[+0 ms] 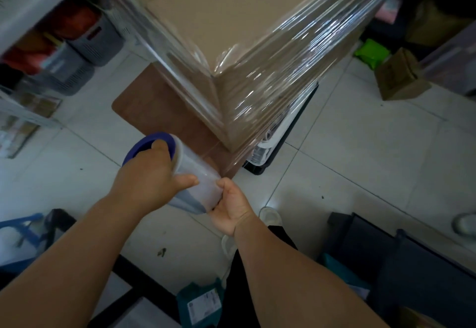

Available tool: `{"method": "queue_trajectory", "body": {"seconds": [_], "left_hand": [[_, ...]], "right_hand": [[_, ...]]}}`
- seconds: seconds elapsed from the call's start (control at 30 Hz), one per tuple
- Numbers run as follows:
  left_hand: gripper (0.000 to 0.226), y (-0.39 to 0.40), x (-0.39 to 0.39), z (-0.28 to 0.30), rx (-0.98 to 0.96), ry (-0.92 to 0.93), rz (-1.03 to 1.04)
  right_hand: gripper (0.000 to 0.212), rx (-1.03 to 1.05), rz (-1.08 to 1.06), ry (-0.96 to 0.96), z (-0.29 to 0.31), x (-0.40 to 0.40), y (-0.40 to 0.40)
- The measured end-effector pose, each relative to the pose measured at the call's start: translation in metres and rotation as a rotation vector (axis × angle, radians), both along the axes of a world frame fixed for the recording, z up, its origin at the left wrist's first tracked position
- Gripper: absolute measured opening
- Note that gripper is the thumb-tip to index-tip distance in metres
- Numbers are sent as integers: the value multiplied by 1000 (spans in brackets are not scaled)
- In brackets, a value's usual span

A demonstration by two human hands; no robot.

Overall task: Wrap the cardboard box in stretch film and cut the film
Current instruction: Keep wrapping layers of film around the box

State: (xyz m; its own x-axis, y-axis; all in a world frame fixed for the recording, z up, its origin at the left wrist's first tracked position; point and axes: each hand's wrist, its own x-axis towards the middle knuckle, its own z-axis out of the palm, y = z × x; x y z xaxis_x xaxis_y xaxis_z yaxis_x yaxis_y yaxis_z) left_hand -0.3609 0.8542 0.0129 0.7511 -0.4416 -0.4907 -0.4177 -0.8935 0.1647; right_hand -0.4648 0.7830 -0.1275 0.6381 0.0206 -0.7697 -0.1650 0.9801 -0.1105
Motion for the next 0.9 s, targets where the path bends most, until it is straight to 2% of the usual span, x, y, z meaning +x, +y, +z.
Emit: {"method": "queue_trajectory", "body": {"seconds": [0.1, 0.3, 0.47, 0.67, 0.9], "left_hand": [[79, -2, 0, -2, -5, -11, 12], [81, -5, 11, -4, 24, -36, 41], [83, -6, 26, -1, 65, -80, 17], [79, -9, 33, -4, 92, -61, -8], [83, -7, 32, -4, 93, -103, -92]], "right_hand": [[44, 4, -27, 35, -6, 7, 8], [37, -57, -67, -1, -8, 25, 23], [50, -38, -139, -15, -9, 42, 33], [35, 52, -208, -29, -8, 55, 35], [35, 122, -229, -11, -3, 49, 41]]}}
